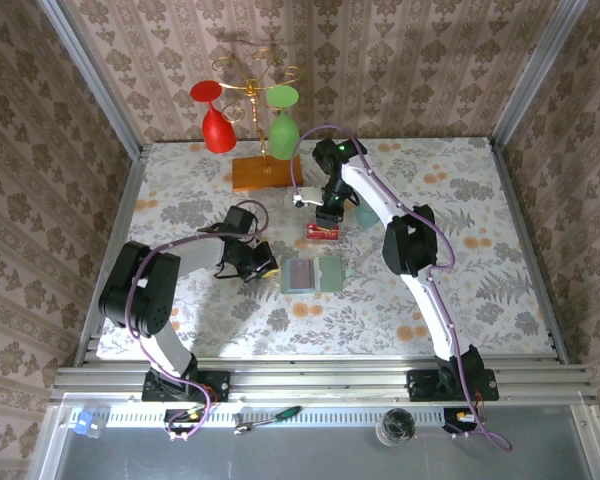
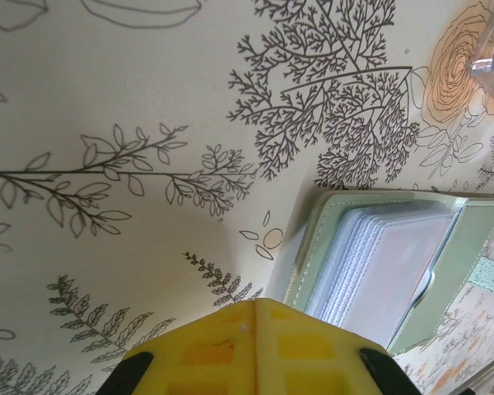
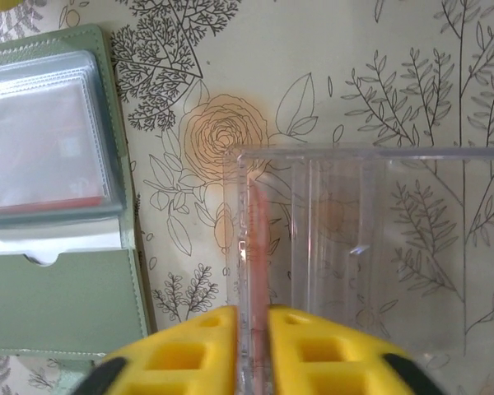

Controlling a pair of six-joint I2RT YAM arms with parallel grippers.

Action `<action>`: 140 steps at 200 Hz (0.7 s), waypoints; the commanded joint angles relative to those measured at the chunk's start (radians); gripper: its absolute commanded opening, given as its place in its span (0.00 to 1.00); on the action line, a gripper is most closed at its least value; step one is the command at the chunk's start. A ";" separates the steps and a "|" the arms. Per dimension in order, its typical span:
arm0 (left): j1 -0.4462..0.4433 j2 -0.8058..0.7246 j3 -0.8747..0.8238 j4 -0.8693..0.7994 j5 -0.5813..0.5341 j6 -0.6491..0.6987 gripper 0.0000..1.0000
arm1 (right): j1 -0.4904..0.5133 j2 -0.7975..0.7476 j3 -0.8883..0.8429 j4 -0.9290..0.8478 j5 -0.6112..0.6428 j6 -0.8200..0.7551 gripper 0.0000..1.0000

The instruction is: Take the credit cards out of the card holder

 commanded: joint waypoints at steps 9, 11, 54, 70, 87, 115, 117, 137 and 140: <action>0.002 -0.007 -0.006 0.005 0.009 0.012 0.08 | 0.006 -0.073 -0.013 0.052 -0.014 0.027 0.24; 0.002 -0.007 -0.006 0.006 0.008 0.013 0.08 | 0.007 -0.078 -0.018 0.058 -0.013 0.030 0.24; 0.001 -0.004 0.000 0.017 0.020 0.016 0.08 | 0.009 -0.227 -0.193 0.229 0.014 0.100 0.25; 0.002 -0.001 0.006 0.020 0.028 0.021 0.08 | 0.014 -0.289 -0.282 0.311 0.043 0.152 0.24; 0.001 0.002 0.014 0.024 0.036 0.024 0.07 | 0.019 -0.354 -0.380 0.384 0.054 0.207 0.24; -0.001 0.001 0.019 0.028 0.045 0.033 0.07 | 0.030 -0.461 -0.550 0.507 0.060 0.332 0.24; -0.002 0.001 0.019 0.028 0.046 0.034 0.07 | 0.031 -0.469 -0.562 0.518 0.061 0.343 0.24; -0.005 -0.005 0.014 0.037 0.054 0.036 0.07 | 0.043 -0.544 -0.692 0.625 0.065 0.478 0.24; -0.005 -0.007 0.014 0.039 0.055 0.036 0.07 | 0.046 -0.553 -0.710 0.641 0.069 0.504 0.24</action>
